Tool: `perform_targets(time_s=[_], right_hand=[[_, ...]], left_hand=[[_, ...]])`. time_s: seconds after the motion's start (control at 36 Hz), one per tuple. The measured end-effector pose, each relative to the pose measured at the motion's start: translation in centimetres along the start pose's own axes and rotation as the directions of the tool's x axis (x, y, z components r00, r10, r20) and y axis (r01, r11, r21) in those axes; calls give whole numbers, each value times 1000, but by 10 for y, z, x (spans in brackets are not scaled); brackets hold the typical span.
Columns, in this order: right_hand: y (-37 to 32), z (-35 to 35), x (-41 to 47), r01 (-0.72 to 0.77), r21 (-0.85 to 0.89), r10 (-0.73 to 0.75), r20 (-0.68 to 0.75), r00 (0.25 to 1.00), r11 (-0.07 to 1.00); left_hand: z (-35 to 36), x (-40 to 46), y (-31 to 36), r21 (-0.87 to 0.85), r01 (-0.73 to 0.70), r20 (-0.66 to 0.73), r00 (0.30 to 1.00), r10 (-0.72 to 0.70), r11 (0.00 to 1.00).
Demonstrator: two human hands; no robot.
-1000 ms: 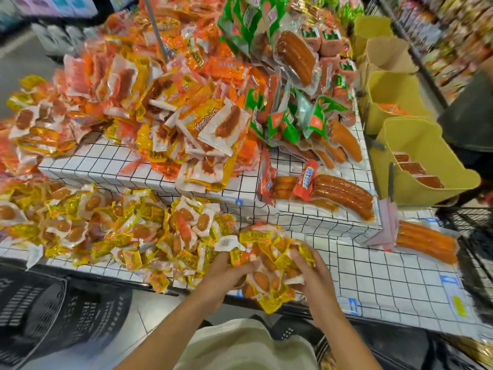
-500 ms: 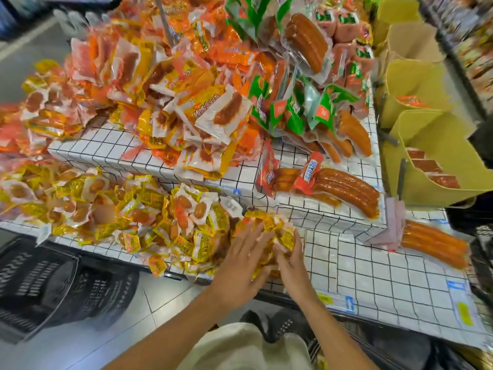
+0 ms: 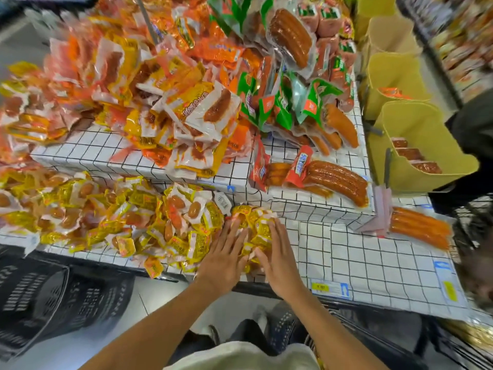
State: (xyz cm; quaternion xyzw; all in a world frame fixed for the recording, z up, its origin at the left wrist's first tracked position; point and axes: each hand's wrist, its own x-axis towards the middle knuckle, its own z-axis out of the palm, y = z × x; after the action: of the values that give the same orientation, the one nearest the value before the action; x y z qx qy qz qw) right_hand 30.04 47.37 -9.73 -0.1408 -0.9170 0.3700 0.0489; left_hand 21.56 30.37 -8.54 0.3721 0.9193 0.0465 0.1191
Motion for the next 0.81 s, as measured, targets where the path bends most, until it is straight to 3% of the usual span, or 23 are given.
perform_targets(time_s=[0.19,0.44,0.58,0.69,0.81], right_hand=[[-11,-10,-7,-96,-94,93,-35,995,991],[-47,-8,-82,-269,17,268,-162,950,963],[-66,2,-134,-407,59,411,-175,895,912],[-75,14,-179,-423,79,430,-157,889,903],[-78,29,-216,-405,95,415,-149,898,910]], left_hand=[[-21,0,1,-41,-76,36,996,78,996],[-40,-32,-16,-59,-290,58,954,293,955],[-37,-54,-33,-152,-441,36,892,451,884],[-27,-79,-51,-216,-558,-16,823,568,802],[-10,-108,-66,-265,-541,-1,828,560,799]])
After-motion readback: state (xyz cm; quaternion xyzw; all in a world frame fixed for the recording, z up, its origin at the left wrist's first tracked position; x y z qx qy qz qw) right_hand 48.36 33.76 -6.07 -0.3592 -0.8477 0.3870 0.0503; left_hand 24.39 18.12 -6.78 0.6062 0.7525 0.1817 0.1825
